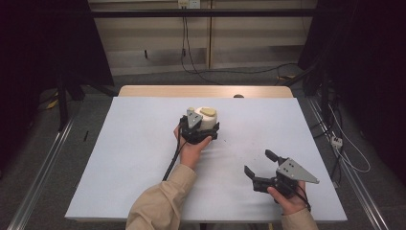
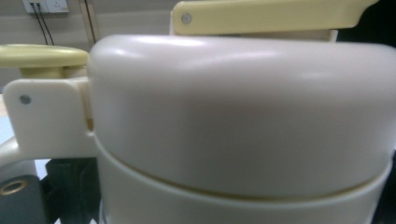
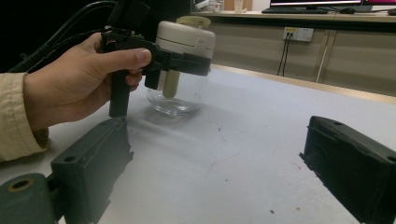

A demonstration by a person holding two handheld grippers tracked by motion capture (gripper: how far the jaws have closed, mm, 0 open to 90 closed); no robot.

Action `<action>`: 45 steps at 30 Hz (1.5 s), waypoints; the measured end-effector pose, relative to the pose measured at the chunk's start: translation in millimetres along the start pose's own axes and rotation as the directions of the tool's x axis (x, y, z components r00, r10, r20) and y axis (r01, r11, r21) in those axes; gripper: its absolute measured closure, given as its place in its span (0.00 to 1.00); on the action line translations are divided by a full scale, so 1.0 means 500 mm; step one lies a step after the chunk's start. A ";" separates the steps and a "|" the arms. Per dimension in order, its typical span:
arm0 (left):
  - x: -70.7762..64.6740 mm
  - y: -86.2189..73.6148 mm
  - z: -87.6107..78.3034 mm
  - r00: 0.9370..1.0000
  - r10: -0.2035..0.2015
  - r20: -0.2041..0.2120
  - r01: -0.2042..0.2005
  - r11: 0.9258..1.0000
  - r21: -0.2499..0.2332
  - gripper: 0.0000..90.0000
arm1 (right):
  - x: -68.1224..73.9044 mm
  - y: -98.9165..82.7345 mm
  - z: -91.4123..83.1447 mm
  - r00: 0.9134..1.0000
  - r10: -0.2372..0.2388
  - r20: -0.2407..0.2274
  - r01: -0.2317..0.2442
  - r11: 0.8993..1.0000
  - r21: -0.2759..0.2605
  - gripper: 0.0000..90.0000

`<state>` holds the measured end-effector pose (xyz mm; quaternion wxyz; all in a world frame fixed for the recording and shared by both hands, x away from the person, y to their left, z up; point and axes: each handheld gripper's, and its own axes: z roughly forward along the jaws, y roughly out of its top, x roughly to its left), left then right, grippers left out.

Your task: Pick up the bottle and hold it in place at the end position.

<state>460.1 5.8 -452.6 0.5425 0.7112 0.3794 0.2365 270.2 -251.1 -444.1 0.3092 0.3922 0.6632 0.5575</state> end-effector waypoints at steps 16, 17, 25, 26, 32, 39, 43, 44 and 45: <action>-0.023 0.004 0.021 0.998 0.059 0.017 -0.059 0.998 0.001 0.06 | -0.004 -0.002 -0.001 1.000 0.004 -0.005 -0.004 1.000 0.002 0.07; -0.024 0.003 0.020 0.998 0.060 0.016 -0.060 0.998 0.004 0.06 | -0.003 -0.002 -0.001 1.000 0.006 -0.004 -0.006 1.000 0.005 0.07; -0.019 -0.005 0.009 0.999 0.038 0.025 -0.038 0.999 0.007 0.06 | 0.001 -0.001 0.003 1.000 -0.010 -0.006 0.010 1.000 0.013 0.07; -0.019 -0.006 0.008 0.999 0.039 0.024 -0.040 0.999 0.010 0.06 | 0.001 -0.001 0.004 1.000 -0.009 -0.007 0.009 1.000 0.015 0.07; -0.015 -0.010 0.003 0.999 0.021 0.029 -0.021 1.000 0.016 0.06 | 0.000 0.000 0.008 1.000 -0.010 -0.005 0.010 1.000 0.022 0.07; -0.014 -0.019 -0.006 0.999 0.009 0.032 -0.009 1.000 0.014 0.06 | 0.000 0.003 0.014 1.000 -0.015 0.002 0.015 0.999 0.029 0.07; -0.016 -0.019 -0.006 1.000 0.018 0.023 -0.019 1.000 0.013 0.05 | 0.002 0.003 0.019 1.000 -0.019 0.000 0.019 0.999 0.038 0.07; -0.016 -0.020 -0.007 1.000 0.018 0.023 -0.019 1.000 0.013 0.05 | 0.004 0.002 0.022 1.000 -0.020 -0.006 0.020 0.999 0.046 0.07; -0.016 -0.020 -0.007 0.999 0.025 0.024 -0.025 1.000 0.013 0.05 | 0.007 0.001 0.024 1.000 -0.029 -0.011 0.030 0.998 0.054 0.07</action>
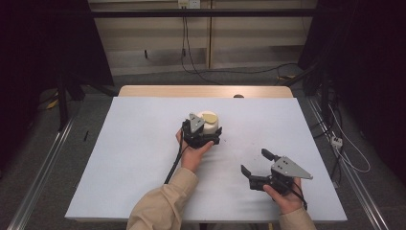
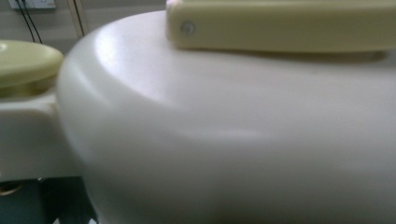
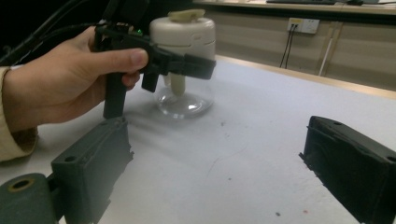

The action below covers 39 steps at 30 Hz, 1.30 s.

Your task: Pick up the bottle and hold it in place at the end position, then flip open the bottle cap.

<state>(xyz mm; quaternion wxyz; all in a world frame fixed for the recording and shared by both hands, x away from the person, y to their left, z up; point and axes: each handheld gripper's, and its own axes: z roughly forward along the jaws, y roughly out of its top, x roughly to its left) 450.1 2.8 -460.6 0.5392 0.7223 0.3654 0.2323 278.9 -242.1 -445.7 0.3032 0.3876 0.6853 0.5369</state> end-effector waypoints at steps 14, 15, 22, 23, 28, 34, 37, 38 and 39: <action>0.001 0.000 0.000 1.000 -0.005 0.004 0.005 1.000 0.001 0.05 | 0.002 0.018 0.038 1.000 0.005 -0.018 -0.005 1.000 0.019 0.07; 0.001 0.000 0.000 1.000 -0.002 0.003 0.001 1.000 0.002 0.06 | 0.002 0.019 0.041 1.000 0.010 -0.025 -0.010 1.000 0.022 0.07; 0.001 0.000 0.000 1.000 0.000 0.003 0.000 1.000 0.001 0.06 | 0.002 0.033 0.055 0.999 0.028 -0.037 -0.027 0.999 0.025 0.07; 0.001 0.000 0.000 1.000 -0.002 0.004 0.002 1.000 0.001 0.06 | 0.002 0.035 0.057 0.999 0.028 -0.033 -0.027 0.999 0.024 0.08; 0.001 0.000 0.000 1.000 0.004 0.005 -0.004 1.000 0.003 0.06 | -0.002 0.050 0.068 0.999 0.034 -0.041 -0.033 0.999 0.025 0.08; 0.001 0.000 0.000 1.000 0.005 0.002 -0.005 1.000 0.002 0.06 | -0.009 0.066 0.078 0.998 0.039 -0.043 -0.038 0.999 0.025 0.09; 0.001 0.000 0.000 1.000 0.005 0.003 -0.005 1.000 0.003 0.06 | -0.014 0.070 0.082 0.998 0.054 -0.042 -0.053 0.998 0.026 0.10; 0.000 0.000 0.000 1.000 0.004 0.003 -0.004 1.000 0.002 0.06 | -0.016 0.072 0.082 0.997 0.062 -0.038 -0.061 0.998 0.023 0.11; 0.001 0.000 0.000 1.000 0.005 0.003 -0.005 1.000 0.003 0.06 | -0.017 0.074 0.084 0.997 0.065 -0.040 -0.064 0.998 0.025 0.12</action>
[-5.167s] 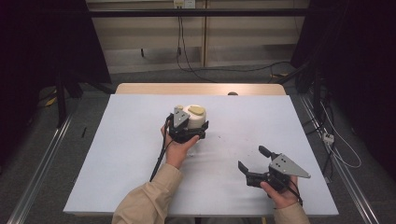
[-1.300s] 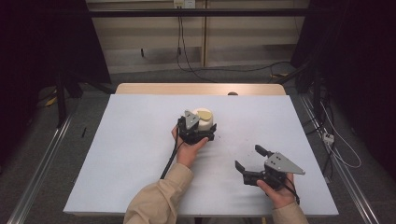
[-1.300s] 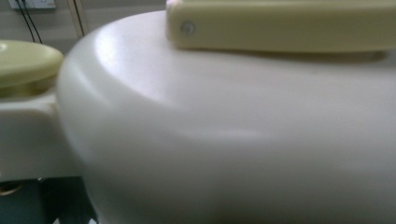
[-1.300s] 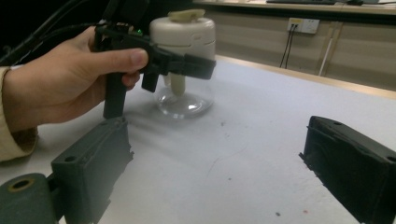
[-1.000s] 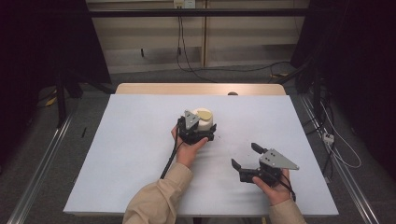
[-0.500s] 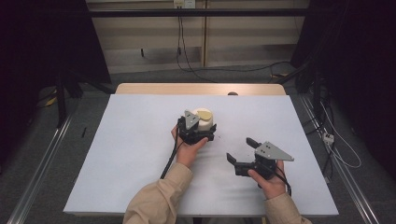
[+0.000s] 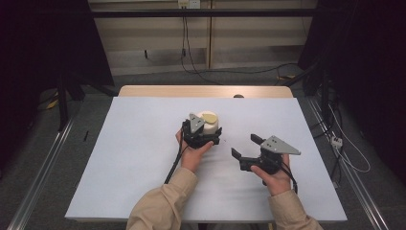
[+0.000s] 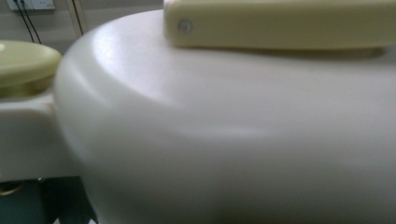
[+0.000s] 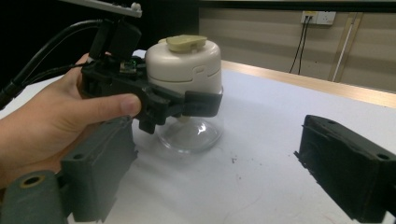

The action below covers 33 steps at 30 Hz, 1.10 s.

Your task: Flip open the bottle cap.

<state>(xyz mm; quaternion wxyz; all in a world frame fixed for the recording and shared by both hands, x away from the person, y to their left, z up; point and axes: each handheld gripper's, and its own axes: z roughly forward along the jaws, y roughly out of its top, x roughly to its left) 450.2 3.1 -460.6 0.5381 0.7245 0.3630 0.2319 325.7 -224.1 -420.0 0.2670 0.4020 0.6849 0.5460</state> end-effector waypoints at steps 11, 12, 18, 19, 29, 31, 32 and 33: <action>-0.001 0.000 0.000 1.000 -0.001 -0.001 0.001 1.000 0.000 0.06 | -0.004 0.019 0.021 1.000 -0.008 -0.008 0.008 1.000 0.011 0.23; -0.001 0.000 0.000 1.000 -0.001 -0.001 0.001 1.000 0.000 0.06 | -0.005 0.020 0.023 1.000 -0.010 -0.007 0.010 1.000 0.013 0.24; -0.001 0.000 -0.001 1.000 0.004 -0.003 -0.004 1.000 0.005 0.06 | -0.010 0.029 0.032 1.000 0.008 -0.015 -0.008 1.000 0.015 0.29; -0.001 0.000 -0.001 1.000 0.004 -0.002 -0.004 1.000 0.006 0.06 | -0.010 0.030 0.034 1.000 0.008 -0.020 -0.008 1.000 0.017 0.29; -0.002 0.000 -0.001 1.000 -0.002 0.000 0.002 1.000 0.006 0.06 | -0.018 0.049 0.053 1.000 -0.021 -0.014 0.022 0.999 0.043 0.48; -0.002 0.000 -0.001 1.000 -0.001 -0.002 0.001 1.000 0.005 0.06 | -0.021 0.051 0.057 1.000 -0.014 -0.012 0.014 0.999 0.042 0.53; -0.002 0.000 -0.001 1.000 0.000 -0.003 0.000 1.000 0.006 0.06 | -0.021 0.051 0.058 1.000 -0.012 -0.018 0.012 0.999 0.046 0.56; -0.001 0.000 -0.001 1.000 0.004 -0.002 -0.004 1.000 0.010 0.06 | -0.023 0.052 0.061 1.000 -0.016 -0.019 0.017 0.998 0.056 0.58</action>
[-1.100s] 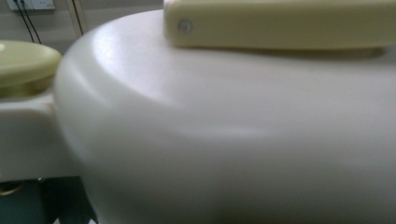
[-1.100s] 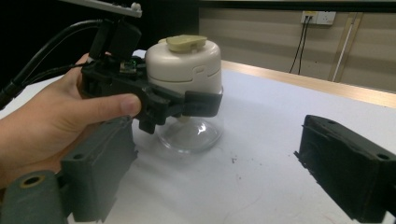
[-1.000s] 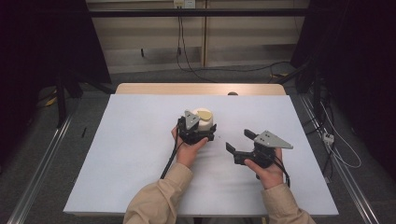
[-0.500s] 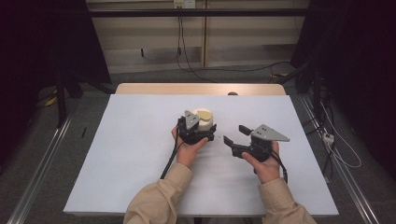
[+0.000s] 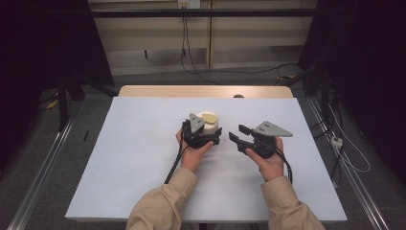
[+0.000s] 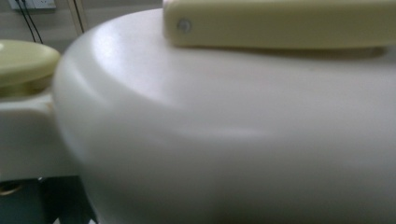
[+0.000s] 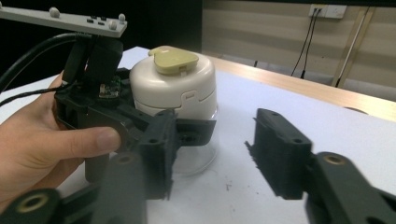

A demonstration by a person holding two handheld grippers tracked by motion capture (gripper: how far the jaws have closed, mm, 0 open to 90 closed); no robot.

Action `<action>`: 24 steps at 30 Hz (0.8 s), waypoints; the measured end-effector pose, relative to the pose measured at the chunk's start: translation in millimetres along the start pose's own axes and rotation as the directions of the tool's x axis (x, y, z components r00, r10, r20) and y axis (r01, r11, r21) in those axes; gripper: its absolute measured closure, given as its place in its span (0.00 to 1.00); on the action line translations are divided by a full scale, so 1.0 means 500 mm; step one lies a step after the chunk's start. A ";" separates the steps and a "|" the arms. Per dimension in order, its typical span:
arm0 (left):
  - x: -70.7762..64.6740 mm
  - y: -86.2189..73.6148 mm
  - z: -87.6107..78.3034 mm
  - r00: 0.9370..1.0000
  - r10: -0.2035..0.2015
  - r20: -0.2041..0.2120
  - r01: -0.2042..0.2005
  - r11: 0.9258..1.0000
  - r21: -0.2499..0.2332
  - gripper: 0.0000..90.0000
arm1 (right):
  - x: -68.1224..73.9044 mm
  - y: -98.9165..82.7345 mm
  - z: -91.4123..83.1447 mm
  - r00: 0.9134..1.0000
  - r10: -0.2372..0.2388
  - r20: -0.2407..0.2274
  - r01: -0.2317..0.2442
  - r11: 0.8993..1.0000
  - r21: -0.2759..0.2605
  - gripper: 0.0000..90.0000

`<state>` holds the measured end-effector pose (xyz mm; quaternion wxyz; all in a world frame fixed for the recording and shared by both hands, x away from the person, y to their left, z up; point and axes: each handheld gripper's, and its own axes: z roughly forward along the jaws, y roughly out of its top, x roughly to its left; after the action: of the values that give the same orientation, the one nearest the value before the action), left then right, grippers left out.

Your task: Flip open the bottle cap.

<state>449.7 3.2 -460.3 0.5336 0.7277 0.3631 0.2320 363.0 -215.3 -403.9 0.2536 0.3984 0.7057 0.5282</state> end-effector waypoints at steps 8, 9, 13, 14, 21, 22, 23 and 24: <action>0.000 0.000 0.000 1.000 0.003 0.000 -0.003 1.000 0.000 0.06 | 0.001 0.012 0.013 0.999 -0.006 -0.043 0.007 1.000 0.013 0.70; 0.000 0.000 0.000 1.000 0.002 0.000 -0.002 1.000 -0.001 0.06 | 0.002 0.014 0.014 0.999 -0.004 -0.044 0.005 1.000 0.015 0.70; 0.000 0.000 0.000 1.000 0.000 -0.001 0.000 1.000 -0.001 0.06 | 0.002 0.015 0.023 0.999 -0.008 -0.050 0.009 1.000 0.027 0.76; -0.001 0.000 0.001 1.000 -0.004 -0.001 0.004 1.000 -0.004 0.06 | 0.002 0.015 0.025 0.999 -0.009 -0.050 0.011 0.999 0.031 0.77; -0.001 0.000 0.001 1.000 -0.008 0.000 0.008 1.000 -0.007 0.06 | 0.001 0.020 0.036 0.997 -0.016 -0.070 0.019 0.999 0.035 0.94; -0.002 0.000 0.001 1.000 -0.007 0.000 0.007 1.000 -0.007 0.06 | 0.002 0.020 0.038 0.997 -0.019 -0.072 0.021 0.999 0.035 0.95; -0.001 0.000 0.001 1.000 -0.004 -0.002 0.004 1.000 -0.003 0.06 | 0.002 0.021 0.040 0.997 -0.017 -0.074 0.020 0.999 0.036 0.97; -0.001 0.000 0.000 1.000 0.000 -0.001 0.000 1.000 -0.003 0.06 | 0.002 0.022 0.042 0.997 -0.016 -0.078 0.019 0.999 0.037 0.98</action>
<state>449.5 2.8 -460.4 0.5346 0.7267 0.3632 0.2329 381.9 -201.8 -400.2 0.2230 0.3761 0.7282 0.5277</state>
